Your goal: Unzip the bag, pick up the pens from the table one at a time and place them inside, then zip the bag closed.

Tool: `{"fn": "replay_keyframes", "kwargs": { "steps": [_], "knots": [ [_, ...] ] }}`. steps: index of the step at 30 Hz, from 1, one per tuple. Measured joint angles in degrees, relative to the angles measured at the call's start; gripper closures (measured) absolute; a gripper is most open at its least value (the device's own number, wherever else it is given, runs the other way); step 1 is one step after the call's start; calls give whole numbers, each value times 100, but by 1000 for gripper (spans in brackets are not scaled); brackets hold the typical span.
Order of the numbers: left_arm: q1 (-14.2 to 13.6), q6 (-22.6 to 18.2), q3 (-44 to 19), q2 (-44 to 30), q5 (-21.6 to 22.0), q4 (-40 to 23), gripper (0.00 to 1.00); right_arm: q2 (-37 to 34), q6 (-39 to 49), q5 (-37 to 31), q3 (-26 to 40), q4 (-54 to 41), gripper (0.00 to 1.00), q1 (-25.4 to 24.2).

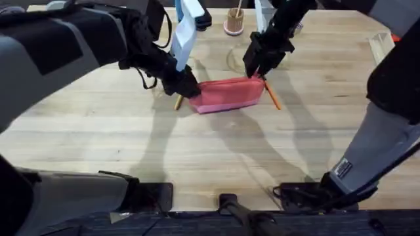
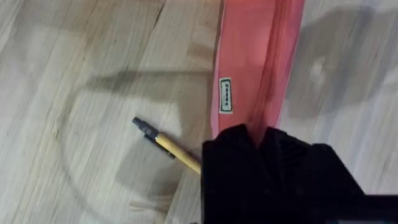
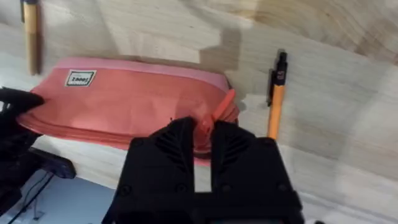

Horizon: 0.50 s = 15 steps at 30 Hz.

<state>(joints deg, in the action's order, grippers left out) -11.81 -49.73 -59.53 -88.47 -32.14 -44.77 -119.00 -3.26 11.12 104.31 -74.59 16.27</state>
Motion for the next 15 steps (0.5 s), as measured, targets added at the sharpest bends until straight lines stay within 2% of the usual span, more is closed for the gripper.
{"fn": "replay_keyframes", "kwargs": {
  "steps": [3, 15],
  "knots": [
    [0, 1, 0, 0, -2, 0, 959, -1, -1, 41, 2, 1, 893, -37],
    [0, 1, 0, 0, -9, 11, 959, -68, 83, 25, 369, -4, 916, -52]
  ]
}}
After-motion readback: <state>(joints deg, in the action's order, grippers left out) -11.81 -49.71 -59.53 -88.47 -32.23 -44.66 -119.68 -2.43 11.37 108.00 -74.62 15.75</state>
